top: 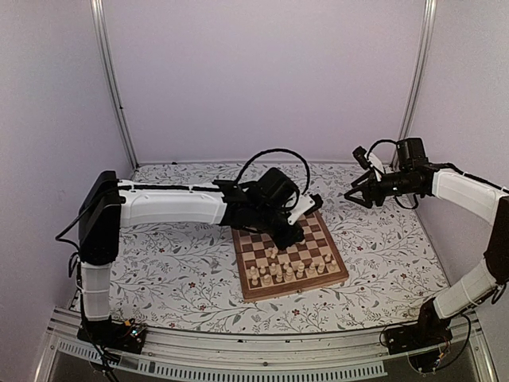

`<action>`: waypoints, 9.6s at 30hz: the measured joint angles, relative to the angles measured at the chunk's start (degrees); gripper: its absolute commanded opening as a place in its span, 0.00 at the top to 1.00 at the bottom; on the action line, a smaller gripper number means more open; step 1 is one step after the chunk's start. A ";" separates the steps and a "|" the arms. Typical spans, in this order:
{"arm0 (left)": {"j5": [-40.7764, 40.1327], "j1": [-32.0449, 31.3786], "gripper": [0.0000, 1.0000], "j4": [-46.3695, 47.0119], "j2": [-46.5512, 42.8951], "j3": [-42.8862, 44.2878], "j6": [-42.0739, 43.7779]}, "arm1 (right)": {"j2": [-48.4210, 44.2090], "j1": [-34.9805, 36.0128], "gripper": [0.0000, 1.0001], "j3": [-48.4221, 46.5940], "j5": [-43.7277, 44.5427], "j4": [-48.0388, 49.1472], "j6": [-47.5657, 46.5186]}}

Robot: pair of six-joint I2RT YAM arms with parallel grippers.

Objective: Set up the chess pieces on the board
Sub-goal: Place the chess piece on the chessboard, then pick up the chess piece from the chessboard, then place the chess piece on the chessboard.

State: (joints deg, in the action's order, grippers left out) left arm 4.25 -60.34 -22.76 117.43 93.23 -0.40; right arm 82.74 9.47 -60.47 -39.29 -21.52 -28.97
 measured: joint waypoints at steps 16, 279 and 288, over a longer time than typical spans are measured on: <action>-0.55 -1.97 0.95 -10.80 6.62 5.95 5.60 | 0.94 0.00 0.36 0.02 -0.02 0.04 -0.46; 50.40 14.82 0.82 -4.22 0.94 -5.84 -9.55 | 13.16 40.52 0.86 -8.96 25.75 -9.20 -25.90; 44.33 14.88 0.68 -0.57 -3.82 -10.16 -10.16 | 12.39 38.27 0.88 -6.88 20.87 -7.96 -22.53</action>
State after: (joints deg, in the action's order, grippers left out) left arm 48.58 -45.45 -23.33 113.60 83.07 -10.57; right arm 95.13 47.75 -67.35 -18.41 -29.47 -51.51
